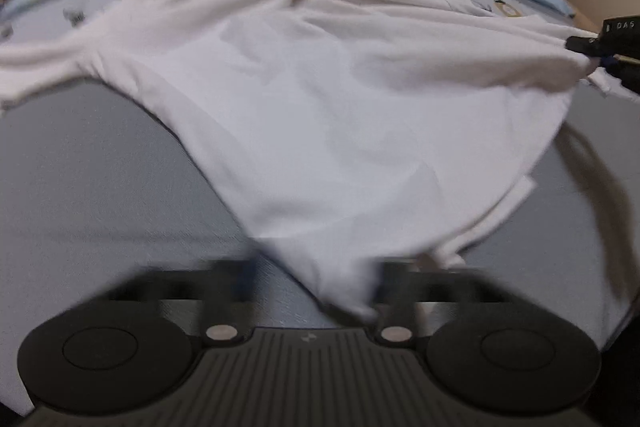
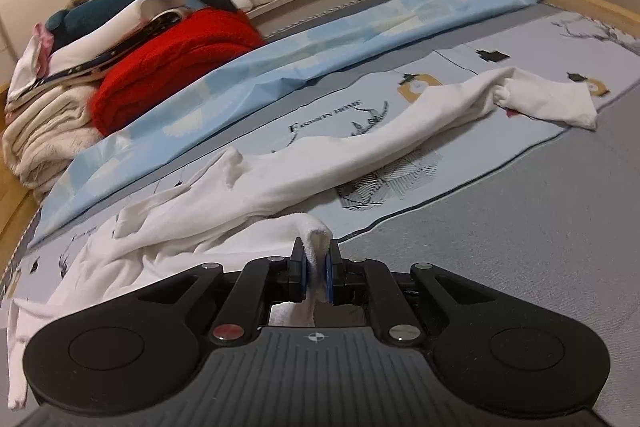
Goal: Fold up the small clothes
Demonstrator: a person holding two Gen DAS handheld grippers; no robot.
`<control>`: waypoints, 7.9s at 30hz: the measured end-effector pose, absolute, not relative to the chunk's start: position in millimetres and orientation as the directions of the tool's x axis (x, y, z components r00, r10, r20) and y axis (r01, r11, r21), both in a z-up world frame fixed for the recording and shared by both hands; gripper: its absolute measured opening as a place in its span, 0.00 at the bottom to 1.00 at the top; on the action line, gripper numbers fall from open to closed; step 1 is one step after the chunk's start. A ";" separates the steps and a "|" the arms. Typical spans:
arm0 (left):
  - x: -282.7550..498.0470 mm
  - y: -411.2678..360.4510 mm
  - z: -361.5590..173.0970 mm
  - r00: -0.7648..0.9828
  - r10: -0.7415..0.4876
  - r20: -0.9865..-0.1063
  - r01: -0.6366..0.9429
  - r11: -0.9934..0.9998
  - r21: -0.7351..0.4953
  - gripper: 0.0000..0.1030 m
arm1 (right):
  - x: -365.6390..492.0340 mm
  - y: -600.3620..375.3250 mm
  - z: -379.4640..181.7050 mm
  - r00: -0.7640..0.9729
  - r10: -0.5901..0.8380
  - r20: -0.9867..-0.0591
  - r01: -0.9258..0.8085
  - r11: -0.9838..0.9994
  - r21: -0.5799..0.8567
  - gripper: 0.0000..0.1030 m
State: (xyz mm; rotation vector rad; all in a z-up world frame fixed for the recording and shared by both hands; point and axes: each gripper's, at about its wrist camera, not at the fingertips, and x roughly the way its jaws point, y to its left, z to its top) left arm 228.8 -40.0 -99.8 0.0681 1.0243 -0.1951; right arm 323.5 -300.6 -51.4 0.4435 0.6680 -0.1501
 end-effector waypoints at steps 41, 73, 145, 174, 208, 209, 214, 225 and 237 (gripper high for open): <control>191.2 154.5 -88.9 0.551 -0.049 -0.833 -0.173 0.970 -0.172 0.45 | 217.3 -252.4 -87.4 0.685 0.012 -0.729 0.218 0.951 0.220 0.47; 188.7 169.7 -88.1 0.515 -0.238 -0.823 -0.136 0.926 -0.352 0.07 | 187.9 -235.3 -87.1 0.674 0.004 -0.738 0.099 0.990 0.096 0.44; 308.7 150.5 110.7 0.793 0.009 -0.609 0.013 0.999 0.033 0.02 | 297.7 -230.4 132.0 0.886 -0.125 -0.446 0.163 0.986 0.046 0.00; 148.0 213.1 -56.9 0.622 0.021 -0.783 -0.031 1.000 0.002 0.96 | 108.8 -208.1 -55.4 0.549 -0.100 -0.830 0.127 0.991 -0.035 0.60; 419.5 555.7 -45.2 0.356 0.634 -0.687 -0.671 0.685 0.284 0.04 | 244.4 -147.0 -71.4 0.551 -0.255 -0.794 0.109 0.966 -0.235 0.64; 421.4 557.6 -49.3 0.343 0.655 -0.674 -0.675 0.670 0.308 0.05 | 244.9 -147.2 -72.4 0.548 -0.256 -0.796 0.107 0.966 -0.237 0.64; 418.4 547.4 -62.3 0.362 0.663 -0.656 -0.702 0.657 0.277 0.50 | 248.0 -155.4 -75.8 0.541 -0.265 -0.799 0.121 0.964 -0.238 0.64; 370.1 338.0 -10.1 0.661 0.203 -0.722 -0.346 0.936 -0.054 0.91 | 283.8 -294.4 -31.1 0.693 -0.243 -0.679 0.482 0.856 0.186 0.64; 341.9 120.7 -66.2 0.694 0.016 -0.720 0.009 0.999 0.031 1.00 | 376.6 -494.0 -77.0 0.664 -0.370 -0.650 0.745 0.404 0.531 0.64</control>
